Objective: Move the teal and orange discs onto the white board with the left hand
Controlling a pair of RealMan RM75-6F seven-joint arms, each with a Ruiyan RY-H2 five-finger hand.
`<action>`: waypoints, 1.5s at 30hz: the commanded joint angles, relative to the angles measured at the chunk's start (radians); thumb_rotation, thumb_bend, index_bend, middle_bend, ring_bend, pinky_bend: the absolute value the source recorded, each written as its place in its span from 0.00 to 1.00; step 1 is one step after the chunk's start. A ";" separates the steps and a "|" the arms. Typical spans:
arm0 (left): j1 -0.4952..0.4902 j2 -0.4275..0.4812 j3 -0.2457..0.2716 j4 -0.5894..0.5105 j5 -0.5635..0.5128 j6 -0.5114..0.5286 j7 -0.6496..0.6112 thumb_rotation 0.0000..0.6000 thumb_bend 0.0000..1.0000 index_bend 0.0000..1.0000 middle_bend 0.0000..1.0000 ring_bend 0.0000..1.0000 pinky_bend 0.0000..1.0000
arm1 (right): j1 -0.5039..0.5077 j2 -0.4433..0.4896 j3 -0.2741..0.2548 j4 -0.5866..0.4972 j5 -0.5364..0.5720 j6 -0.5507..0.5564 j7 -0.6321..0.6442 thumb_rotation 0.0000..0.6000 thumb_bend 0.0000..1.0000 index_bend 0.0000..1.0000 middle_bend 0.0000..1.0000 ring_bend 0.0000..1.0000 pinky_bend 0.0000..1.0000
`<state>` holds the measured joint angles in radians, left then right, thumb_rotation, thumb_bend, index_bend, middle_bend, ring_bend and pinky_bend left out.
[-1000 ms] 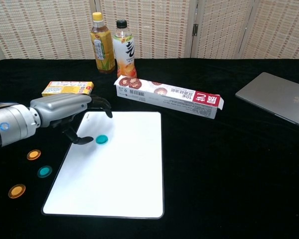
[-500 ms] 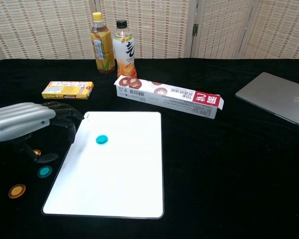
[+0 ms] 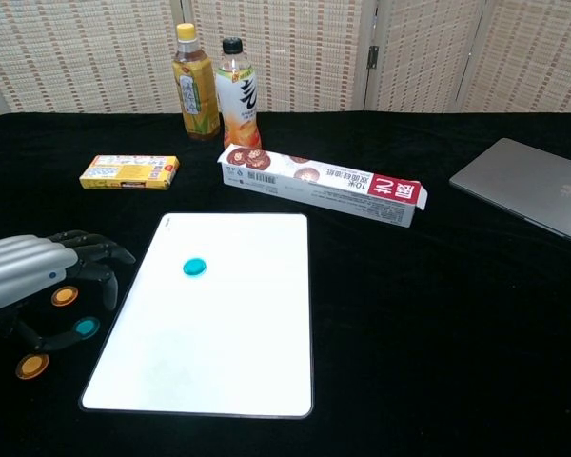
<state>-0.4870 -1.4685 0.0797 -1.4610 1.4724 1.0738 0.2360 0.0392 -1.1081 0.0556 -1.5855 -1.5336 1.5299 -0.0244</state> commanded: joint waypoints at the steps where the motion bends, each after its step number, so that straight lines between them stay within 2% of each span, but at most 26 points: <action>1: 0.007 -0.008 0.000 0.011 -0.001 0.005 -0.003 1.00 0.39 0.43 0.15 0.04 0.00 | -0.001 0.000 0.000 0.000 0.001 0.000 -0.001 1.00 0.48 0.00 0.00 0.00 0.00; 23: 0.029 -0.055 -0.008 0.085 -0.013 -0.014 -0.024 1.00 0.39 0.43 0.15 0.04 0.00 | -0.014 0.004 -0.005 -0.010 -0.003 0.017 -0.007 1.00 0.48 0.00 0.00 0.00 0.00; 32: 0.030 -0.070 -0.013 0.111 -0.003 -0.014 -0.047 1.00 0.40 0.52 0.15 0.04 0.00 | -0.017 0.005 -0.006 -0.013 -0.006 0.021 -0.011 1.00 0.48 0.00 0.00 0.00 0.00; 39: 0.028 -0.059 -0.020 0.107 0.005 -0.009 -0.057 1.00 0.40 0.53 0.15 0.05 0.00 | -0.018 0.004 -0.006 -0.014 -0.008 0.023 -0.013 1.00 0.48 0.00 0.00 0.00 0.00; 45: -0.002 -0.020 -0.050 0.068 0.016 -0.012 -0.038 1.00 0.40 0.53 0.15 0.05 0.00 | -0.019 0.006 -0.003 -0.012 -0.008 0.025 -0.011 1.00 0.48 0.00 0.00 0.00 0.00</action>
<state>-0.4824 -1.4958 0.0353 -1.3863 1.4852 1.0647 0.1923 0.0205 -1.1022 0.0522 -1.5974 -1.5414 1.5552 -0.0353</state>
